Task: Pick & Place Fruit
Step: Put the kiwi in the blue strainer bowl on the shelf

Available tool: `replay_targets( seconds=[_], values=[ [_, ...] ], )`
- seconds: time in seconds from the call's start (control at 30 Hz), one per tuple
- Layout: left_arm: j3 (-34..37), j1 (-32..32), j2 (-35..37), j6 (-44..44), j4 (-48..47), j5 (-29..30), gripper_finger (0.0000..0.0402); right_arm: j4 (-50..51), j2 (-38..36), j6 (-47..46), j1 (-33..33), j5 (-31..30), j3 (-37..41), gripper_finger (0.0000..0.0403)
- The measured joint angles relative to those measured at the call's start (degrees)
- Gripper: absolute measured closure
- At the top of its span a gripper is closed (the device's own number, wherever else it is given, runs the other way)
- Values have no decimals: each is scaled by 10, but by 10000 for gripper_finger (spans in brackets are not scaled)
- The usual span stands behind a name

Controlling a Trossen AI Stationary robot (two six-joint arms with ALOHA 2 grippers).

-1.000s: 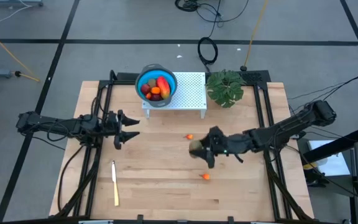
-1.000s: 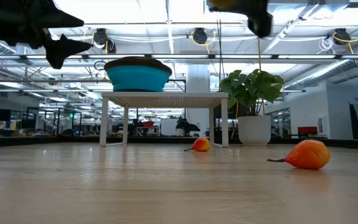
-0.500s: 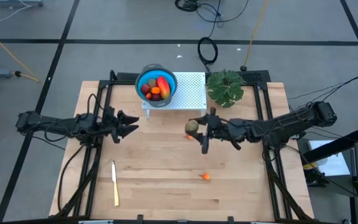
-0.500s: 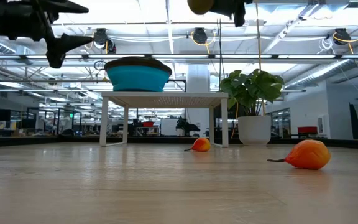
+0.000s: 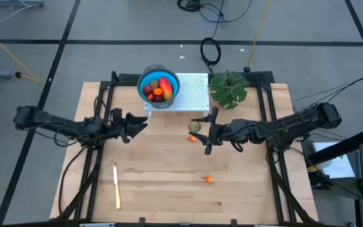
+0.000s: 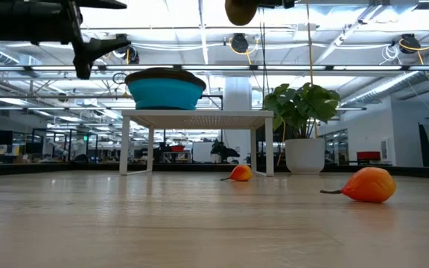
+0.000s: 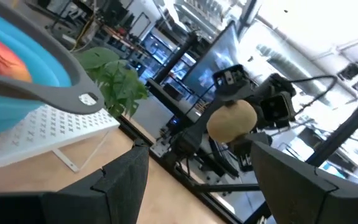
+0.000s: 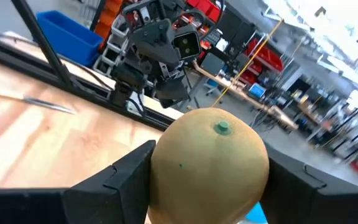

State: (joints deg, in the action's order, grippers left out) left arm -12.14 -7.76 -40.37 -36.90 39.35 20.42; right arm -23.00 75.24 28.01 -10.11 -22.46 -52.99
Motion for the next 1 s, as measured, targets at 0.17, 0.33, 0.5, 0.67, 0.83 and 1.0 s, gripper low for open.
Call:
replay_targets(
  seconds=[0.17,0.33,0.5,0.67,0.83,1.0],
  values=[
    [-43,-21,-72,0,12,24,119,-17,0,45,0,2,0,174],
    [-112,-38,-144,65,12,26,119,-34,0,-20,0,3,0,171],
    [-185,-50,-213,171,12,26,119,-43,0,-163,4,37,-1,173],
    [-245,-61,-275,255,9,26,119,-59,0,-318,20,68,-1,173],
    [-285,-67,-329,300,7,26,119,-64,0,-471,36,96,-1,175],
    [-313,-66,-376,322,7,45,119,-64,0,-599,48,107,-1,175]
  ],
)
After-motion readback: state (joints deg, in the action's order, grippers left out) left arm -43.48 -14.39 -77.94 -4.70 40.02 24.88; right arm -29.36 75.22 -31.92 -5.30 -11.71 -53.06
